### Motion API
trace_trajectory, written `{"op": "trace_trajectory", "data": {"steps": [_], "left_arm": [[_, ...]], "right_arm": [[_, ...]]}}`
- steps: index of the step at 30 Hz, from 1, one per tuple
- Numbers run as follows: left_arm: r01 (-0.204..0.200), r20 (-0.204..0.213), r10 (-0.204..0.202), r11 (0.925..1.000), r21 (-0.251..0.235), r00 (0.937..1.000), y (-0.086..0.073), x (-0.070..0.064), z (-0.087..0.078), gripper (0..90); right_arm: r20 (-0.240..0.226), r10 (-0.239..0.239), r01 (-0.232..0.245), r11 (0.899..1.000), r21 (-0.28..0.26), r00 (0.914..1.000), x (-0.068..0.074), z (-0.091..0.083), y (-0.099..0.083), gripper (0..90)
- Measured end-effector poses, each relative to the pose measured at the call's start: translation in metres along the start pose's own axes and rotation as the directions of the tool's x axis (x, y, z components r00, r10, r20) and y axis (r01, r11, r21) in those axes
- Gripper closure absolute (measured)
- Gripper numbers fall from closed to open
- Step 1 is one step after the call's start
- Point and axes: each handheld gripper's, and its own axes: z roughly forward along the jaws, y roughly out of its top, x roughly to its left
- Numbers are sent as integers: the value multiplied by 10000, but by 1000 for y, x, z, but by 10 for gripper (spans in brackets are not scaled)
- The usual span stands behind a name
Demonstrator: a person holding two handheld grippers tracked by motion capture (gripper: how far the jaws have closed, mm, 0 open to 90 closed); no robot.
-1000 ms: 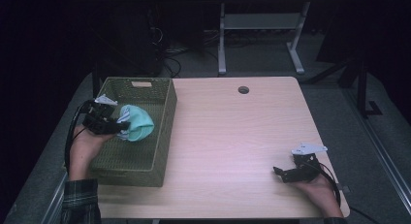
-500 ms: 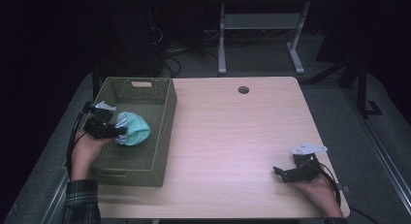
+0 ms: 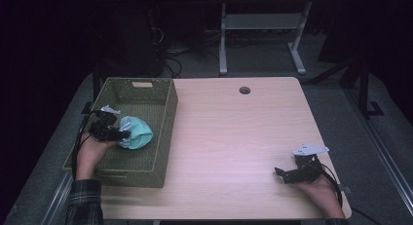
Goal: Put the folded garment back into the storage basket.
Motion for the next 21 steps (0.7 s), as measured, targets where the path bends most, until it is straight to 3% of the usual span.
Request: {"op": "trace_trajectory", "data": {"steps": [11,21], "left_arm": [[45,405,-82,9958,914,9991,-6,2,15,678],[-324,265,283,9849,1703,9992,-7,-1,24,615]], "right_arm": [[1,-3,3,10000,-2,10000,0,0,0,17],[1,-5,5,10000,-1,10000,0,0,0,17]]}}
